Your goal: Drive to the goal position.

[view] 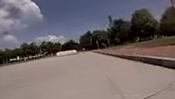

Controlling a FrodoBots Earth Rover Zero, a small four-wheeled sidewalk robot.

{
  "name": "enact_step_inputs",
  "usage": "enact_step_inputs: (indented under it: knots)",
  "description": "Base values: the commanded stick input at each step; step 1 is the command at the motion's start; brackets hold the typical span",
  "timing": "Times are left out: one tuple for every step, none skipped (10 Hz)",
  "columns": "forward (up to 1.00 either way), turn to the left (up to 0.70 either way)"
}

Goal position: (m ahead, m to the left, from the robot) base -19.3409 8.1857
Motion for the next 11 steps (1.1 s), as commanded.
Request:
enact_step_inputs:
  knots:
    - [0.85,0.34]
    - [0.85,0.34]
    - [0.85,0.34]
    - [0.85,0.34]
    - [0.85,0.34]
    - [0.85,0.34]
    - [0.85,0.34]
    - [0.85,0.34]
    - [0.85,0.34]
    - [0.85,0.34]
    - [0.85,0.34]
